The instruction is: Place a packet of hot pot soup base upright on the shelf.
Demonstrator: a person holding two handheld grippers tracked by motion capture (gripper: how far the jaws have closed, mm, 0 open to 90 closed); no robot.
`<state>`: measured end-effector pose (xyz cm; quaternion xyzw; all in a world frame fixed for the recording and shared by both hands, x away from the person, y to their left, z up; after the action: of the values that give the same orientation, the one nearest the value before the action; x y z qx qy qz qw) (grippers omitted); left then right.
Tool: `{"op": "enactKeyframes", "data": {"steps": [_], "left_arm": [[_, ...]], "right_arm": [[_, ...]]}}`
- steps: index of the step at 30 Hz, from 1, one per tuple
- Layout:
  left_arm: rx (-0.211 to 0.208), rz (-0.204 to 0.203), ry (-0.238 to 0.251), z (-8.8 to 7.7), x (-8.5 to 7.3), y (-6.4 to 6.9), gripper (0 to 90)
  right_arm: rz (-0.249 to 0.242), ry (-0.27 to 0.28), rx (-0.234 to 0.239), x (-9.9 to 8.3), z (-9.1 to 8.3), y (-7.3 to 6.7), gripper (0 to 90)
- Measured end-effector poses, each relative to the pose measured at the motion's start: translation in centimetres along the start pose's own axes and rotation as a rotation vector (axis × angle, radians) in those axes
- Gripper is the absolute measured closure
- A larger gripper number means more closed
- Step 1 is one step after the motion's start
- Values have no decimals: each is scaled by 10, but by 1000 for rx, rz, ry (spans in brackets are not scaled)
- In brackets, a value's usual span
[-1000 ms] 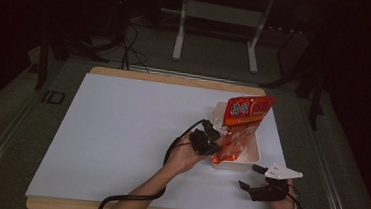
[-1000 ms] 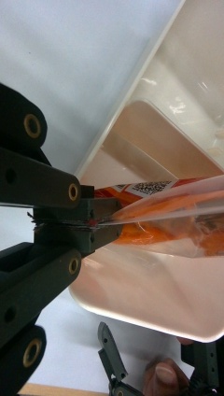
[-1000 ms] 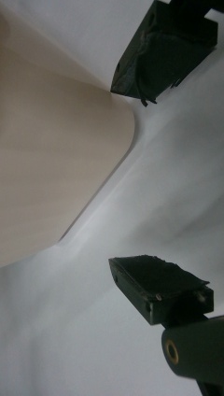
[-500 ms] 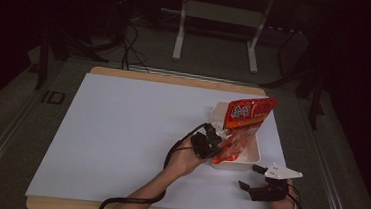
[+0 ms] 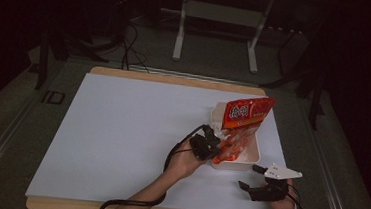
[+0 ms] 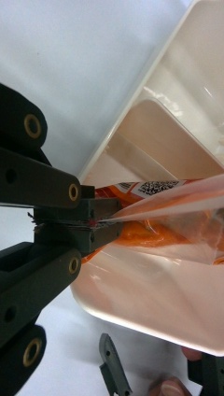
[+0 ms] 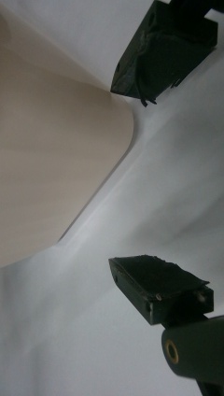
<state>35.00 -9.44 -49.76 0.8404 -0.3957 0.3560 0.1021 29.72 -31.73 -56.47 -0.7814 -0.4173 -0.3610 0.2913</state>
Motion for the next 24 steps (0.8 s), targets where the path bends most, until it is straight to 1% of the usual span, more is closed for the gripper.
{"op": "enactKeyframes", "data": {"steps": [3, 5, 6, 9, 11, 12, 13, 14, 15, 16, 17, 18, 20, 22, 24], "left_arm": [[10, -4, 1, 0, -1, 1, 900], [7, -28, 2, 0, -1, 2, 900], [10, -20, 1, 0, -1, 2, 900], [-4, -34, 6, 0, -2, 3, 900], [-33, -47, 13, -1, -4, 3, 900], [-60, -54, 16, -1, -5, 3, 900], [-124, -65, 2, 2, -7, 6, 900], [-113, -35, -11, 9, -11, 12, 898], [-84, -23, 0, 14, -13, 16, 897], [-111, -61, 4, 17, -15, 15, 898], [-133, -77, 0, 19, -18, 12, 898], [-144, -88, 4, 18, -19, 10, 898], [-150, -88, 1, 18, -18, 9, 897], [-129, -57, -6, 17, -16, 11, 893], [-131, -49, -10, 16, -15, 9, 884]], "right_arm": [[-2, -2, 0, 0, 0, 0, 140], [-1, 0, -1, 0, 0, 0, 140], [-1, -1, -1, 0, 0, 0, 139], [2, -1, 1, 0, 0, 0, 139], [2, -1, -2, 0, 0, 0, 139], [2, -1, -4, 0, 0, 0, 139], [5, -4, -6, 0, 0, 1, 138], [3, -3, -4, 0, 0, 1, 136], [2, -6, -5, 0, 0, 0, 137], [-1, -9, -9, 0, 1, 0, 132], [-1, -12, -20, 0, 1, 0, 135], [0, -8, -16, 0, 0, 0, 135], [1, -7, -13, 0, 1, 0, 135], [2, -5, -13, 0, 0, 0, 135], [2, -1, -12, 0, 0, 0, 135]]}}
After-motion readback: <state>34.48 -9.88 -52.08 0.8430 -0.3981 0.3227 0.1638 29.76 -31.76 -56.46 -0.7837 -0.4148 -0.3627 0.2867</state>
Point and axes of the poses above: each handheld gripper's, and its own axes: z roughly forward along the jaws, x roughly out of its top, y roughly to its right, the point moved 4 cm from there along z, roughly forward along the jaws, and after that the axes turned 13 degrees about x, right-handed, at the moved point
